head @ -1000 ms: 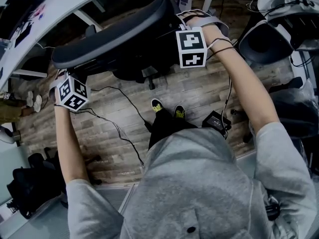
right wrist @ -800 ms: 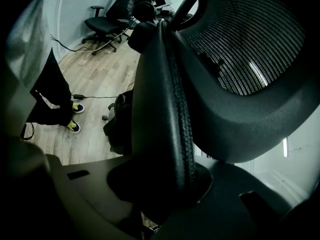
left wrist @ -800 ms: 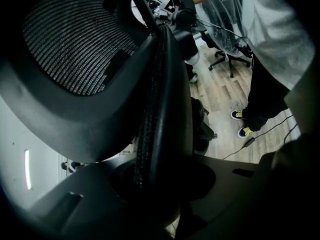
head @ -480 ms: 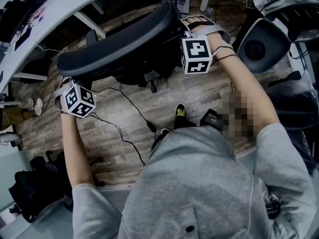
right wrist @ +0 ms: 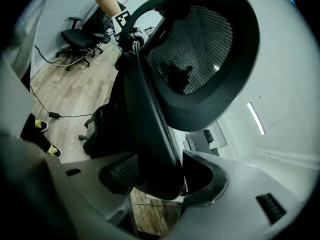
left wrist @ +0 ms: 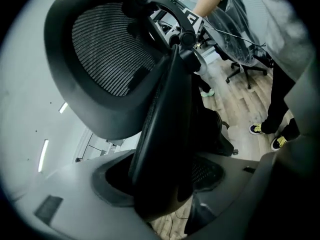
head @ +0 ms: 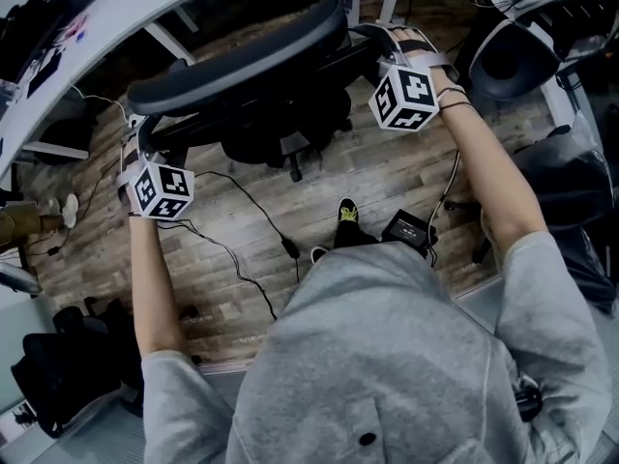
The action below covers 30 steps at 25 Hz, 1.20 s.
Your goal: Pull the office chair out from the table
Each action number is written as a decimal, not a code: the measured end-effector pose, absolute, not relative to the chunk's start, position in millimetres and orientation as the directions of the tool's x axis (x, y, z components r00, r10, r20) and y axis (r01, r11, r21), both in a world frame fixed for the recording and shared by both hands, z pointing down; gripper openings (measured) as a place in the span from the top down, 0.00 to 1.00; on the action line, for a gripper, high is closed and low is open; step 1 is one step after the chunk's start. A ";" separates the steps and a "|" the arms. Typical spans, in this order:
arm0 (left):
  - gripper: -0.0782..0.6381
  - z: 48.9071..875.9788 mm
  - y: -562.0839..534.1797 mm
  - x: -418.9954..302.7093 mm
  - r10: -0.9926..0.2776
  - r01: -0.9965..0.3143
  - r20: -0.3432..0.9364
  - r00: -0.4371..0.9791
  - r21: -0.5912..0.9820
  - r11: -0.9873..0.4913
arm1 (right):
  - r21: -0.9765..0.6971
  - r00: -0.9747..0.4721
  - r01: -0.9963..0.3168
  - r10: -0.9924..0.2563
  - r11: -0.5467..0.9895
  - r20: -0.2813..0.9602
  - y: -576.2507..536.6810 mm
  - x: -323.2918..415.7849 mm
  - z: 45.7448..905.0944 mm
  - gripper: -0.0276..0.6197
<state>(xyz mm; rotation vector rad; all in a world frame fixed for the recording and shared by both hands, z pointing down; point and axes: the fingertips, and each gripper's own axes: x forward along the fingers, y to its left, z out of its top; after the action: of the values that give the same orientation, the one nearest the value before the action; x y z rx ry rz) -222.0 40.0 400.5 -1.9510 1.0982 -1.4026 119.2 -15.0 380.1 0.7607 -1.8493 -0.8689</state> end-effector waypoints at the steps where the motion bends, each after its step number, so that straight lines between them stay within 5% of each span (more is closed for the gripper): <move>1: 0.51 401.4 40.7 -230.4 -0.835 -0.334 0.534 0.134 -0.768 -0.546 | 0.822 -0.377 -0.158 -0.803 0.547 0.462 -10.6 125.4 378.8 0.59; 6: 0.47 390.0 64.1 -276.5 -0.867 -0.616 0.488 0.106 -0.652 -0.442 | 0.800 -0.360 -0.354 -0.860 0.485 0.362 19.2 160.1 362.5 0.59; 11: 0.47 373.7 134.1 -265.6 -0.937 -0.901 0.311 0.159 -0.342 -0.266 | 0.699 -0.374 -0.525 -0.869 0.486 0.324 79.9 161.4 355.7 0.59; 14: 0.47 369.7 180.0 -234.7 -0.943 -0.936 0.261 0.208 -0.226 -0.269 | 0.631 -0.408 -0.599 -0.866 0.492 0.289 124.9 141.9 348.9 0.61; 16: 0.49 362.3 210.1 -212.5 -0.940 -0.942 0.232 0.249 -0.166 -0.291 | 0.551 -0.424 -0.686 -0.877 0.474 0.226 155.1 128.0 332.2 0.73; 23: 0.84 353.9 276.7 -184.0 -0.965 -0.969 0.185 0.187 -0.127 -0.212 | 0.247 -0.465 -0.847 -0.882 0.470 0.082 224.3 101.8 294.5 0.86; 30: 0.87 342.1 306.5 -179.5 -0.969 -0.975 0.155 0.193 -0.082 -0.207 | 0.104 -0.508 -0.851 -0.857 0.515 0.090 263.4 90.7 304.5 0.90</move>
<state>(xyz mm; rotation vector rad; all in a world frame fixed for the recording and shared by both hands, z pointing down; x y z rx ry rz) -179.5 306.5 342.1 -2.4527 1.9996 -0.2733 90.7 263.4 304.5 1.4842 -2.6196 -0.0695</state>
